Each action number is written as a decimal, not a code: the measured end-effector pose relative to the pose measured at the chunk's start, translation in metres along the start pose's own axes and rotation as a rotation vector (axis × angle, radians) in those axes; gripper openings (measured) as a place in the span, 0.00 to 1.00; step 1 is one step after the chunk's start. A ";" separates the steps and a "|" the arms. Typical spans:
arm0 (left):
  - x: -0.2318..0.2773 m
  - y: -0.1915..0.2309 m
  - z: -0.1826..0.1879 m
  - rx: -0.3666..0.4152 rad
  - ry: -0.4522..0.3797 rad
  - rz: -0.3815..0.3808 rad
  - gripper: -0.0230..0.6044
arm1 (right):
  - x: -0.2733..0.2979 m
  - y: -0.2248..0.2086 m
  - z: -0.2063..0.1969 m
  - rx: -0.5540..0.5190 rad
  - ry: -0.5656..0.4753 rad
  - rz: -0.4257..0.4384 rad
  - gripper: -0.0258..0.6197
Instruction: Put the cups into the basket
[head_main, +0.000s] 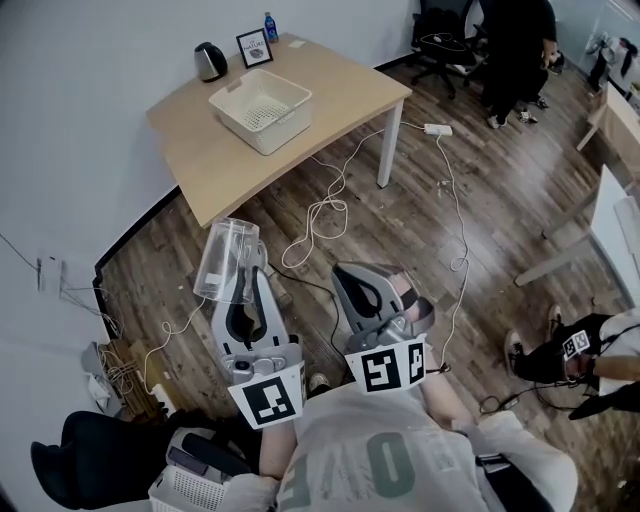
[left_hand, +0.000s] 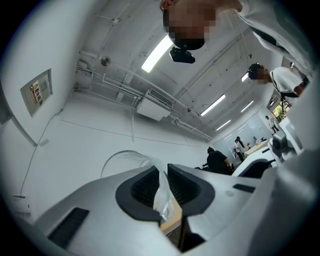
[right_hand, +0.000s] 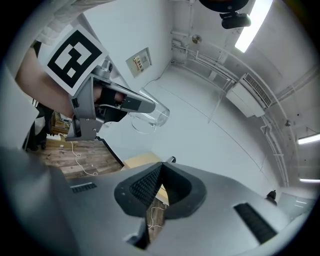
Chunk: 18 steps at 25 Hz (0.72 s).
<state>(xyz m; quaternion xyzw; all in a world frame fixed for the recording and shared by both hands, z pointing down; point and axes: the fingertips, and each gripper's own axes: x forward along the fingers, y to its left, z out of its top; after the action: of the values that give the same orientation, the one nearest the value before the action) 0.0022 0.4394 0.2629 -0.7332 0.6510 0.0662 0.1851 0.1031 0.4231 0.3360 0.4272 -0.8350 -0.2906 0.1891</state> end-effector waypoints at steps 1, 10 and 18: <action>0.007 -0.005 0.002 -0.003 -0.007 0.000 0.12 | 0.002 -0.008 -0.003 0.002 -0.003 0.003 0.04; 0.018 -0.022 0.001 -0.009 -0.010 0.046 0.12 | 0.000 -0.026 -0.024 0.003 -0.022 0.045 0.04; 0.065 -0.007 -0.031 -0.033 0.008 0.039 0.12 | 0.051 -0.030 -0.041 0.014 0.004 0.066 0.04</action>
<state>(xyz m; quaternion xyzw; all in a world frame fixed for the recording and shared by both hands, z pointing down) 0.0144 0.3684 0.2707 -0.7235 0.6648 0.0775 0.1691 0.1157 0.3539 0.3518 0.4014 -0.8503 -0.2773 0.1973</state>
